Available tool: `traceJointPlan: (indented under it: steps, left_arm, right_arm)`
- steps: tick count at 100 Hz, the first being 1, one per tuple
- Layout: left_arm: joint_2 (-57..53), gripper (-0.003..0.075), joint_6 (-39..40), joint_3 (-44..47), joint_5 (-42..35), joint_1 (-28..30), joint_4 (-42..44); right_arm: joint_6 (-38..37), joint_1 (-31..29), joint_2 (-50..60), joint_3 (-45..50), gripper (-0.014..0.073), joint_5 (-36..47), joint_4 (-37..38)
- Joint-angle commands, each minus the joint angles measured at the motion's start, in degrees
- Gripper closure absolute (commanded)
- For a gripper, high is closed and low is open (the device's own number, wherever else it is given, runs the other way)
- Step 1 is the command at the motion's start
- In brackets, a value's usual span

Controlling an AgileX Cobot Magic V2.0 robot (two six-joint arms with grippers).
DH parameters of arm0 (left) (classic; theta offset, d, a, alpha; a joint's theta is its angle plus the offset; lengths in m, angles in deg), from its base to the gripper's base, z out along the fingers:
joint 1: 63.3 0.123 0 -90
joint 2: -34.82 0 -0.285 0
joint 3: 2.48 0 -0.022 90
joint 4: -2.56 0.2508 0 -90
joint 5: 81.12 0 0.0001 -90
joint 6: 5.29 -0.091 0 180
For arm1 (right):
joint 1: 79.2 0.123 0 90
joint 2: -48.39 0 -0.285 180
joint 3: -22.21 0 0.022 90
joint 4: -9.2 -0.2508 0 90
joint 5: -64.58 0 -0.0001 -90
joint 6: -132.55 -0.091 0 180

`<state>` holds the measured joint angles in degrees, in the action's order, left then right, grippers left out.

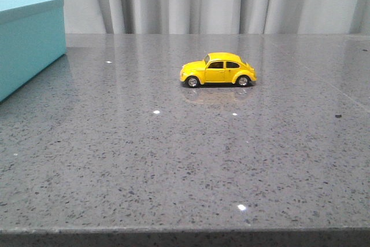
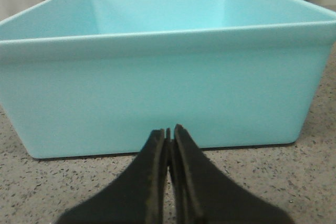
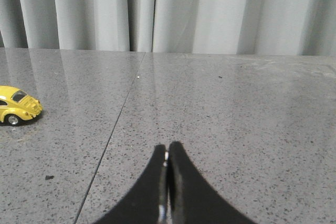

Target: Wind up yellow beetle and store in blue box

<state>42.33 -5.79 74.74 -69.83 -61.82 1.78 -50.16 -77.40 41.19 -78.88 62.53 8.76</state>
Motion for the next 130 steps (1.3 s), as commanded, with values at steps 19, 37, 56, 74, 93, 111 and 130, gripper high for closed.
traceJointPlan:
  steps: [19, 37, 56, 74, 93, 111, 130]
  left_arm:
    - [-1.80, 0.0738, 0.20, 1.26, -4.63, -0.41, 7.35]
    - [-1.80, 0.0738, 0.20, 1.26, -4.63, -0.41, 7.96]
    - [-1.80, 0.0738, 0.50, 1.26, -4.76, -0.41, 7.84]
    - [-1.80, 0.0739, 0.50, 1.26, -6.12, -0.30, 7.95]
    - [-1.80, 0.0739, 1.14, 1.26, -15.36, -0.30, 6.87]
    - [0.08, 0.0739, 1.41, -2.77, -11.28, -0.30, 2.22]
    - [7.41, 0.0739, 1.41, -10.62, -9.38, -0.30, 1.15]
  right_arm:
    - [0.27, -0.37, 1.25, -1.00, 0.0661, 4.34, 0.44]
    - [0.27, -0.37, 1.25, -1.00, 0.0661, 4.34, 0.44]
    - [0.27, -0.37, 1.25, -0.99, 0.0661, 4.41, 0.44]
    - [0.27, -0.37, 1.25, -0.99, 0.0661, 4.41, 0.44]
    - [0.27, -0.37, 1.25, -1.06, 0.0661, 4.75, 0.44]
    - [0.27, -0.37, 0.32, -4.35, 0.0657, 1.51, 0.44]
    - [0.27, -0.37, -6.25, -12.63, 0.0648, -6.70, 0.44]
